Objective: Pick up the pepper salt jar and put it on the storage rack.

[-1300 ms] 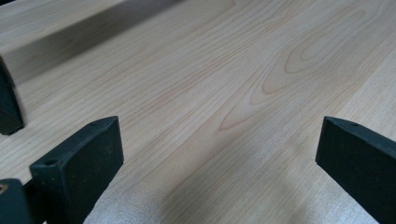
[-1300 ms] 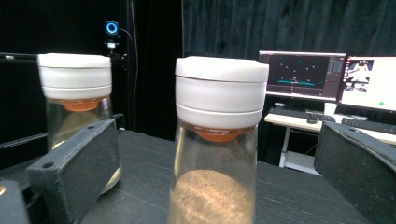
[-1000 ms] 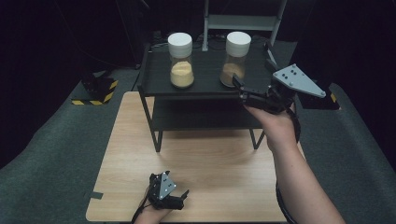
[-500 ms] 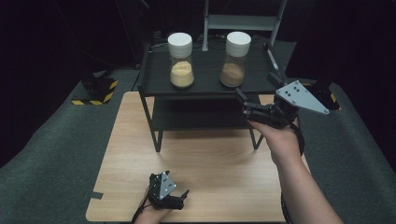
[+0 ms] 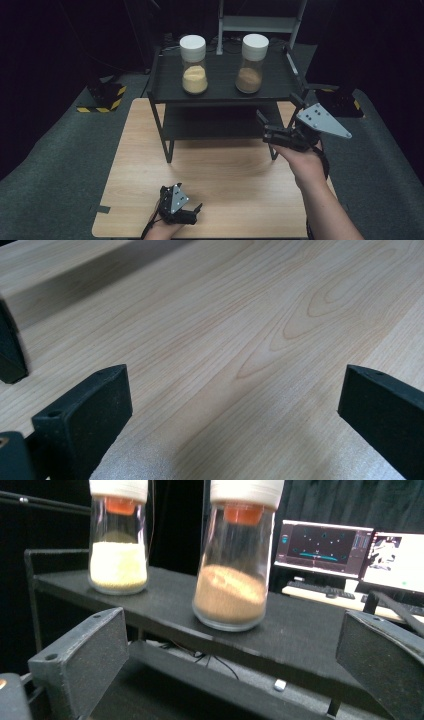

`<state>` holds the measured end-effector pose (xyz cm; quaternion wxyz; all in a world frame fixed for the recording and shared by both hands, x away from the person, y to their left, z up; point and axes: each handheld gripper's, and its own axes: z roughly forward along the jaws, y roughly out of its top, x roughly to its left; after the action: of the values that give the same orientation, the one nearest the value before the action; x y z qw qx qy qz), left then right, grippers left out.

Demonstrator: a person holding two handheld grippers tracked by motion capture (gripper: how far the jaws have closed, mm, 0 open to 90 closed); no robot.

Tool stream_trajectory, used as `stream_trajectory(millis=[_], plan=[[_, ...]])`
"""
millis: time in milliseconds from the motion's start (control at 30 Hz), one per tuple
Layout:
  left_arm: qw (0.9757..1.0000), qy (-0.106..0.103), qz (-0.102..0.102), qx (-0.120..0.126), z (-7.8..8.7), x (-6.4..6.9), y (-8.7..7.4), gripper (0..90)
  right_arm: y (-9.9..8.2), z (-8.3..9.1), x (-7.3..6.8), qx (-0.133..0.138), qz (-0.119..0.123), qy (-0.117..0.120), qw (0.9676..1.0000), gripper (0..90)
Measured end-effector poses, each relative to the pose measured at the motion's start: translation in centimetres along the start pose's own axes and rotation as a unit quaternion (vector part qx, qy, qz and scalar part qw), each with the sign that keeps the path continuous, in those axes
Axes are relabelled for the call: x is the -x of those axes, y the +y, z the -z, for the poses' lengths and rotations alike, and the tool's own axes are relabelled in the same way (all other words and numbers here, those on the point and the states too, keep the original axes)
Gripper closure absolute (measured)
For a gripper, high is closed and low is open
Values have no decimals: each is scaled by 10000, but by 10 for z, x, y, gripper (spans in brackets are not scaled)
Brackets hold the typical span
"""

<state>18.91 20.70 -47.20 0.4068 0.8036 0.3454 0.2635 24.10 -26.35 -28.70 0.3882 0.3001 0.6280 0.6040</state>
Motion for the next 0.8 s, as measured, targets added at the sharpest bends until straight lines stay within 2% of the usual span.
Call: stream_trajectory(millis=[167, 800], plan=[[10000, 5, -16, -13, 0, 0, 1, 10, -9, 5, -2, -106, 109, 14, 9999, 0], [10000, 7, -18, -18, 0, 0, 1, 10, -55, 21, -11, -584, 258, 119, 9979, 0]])
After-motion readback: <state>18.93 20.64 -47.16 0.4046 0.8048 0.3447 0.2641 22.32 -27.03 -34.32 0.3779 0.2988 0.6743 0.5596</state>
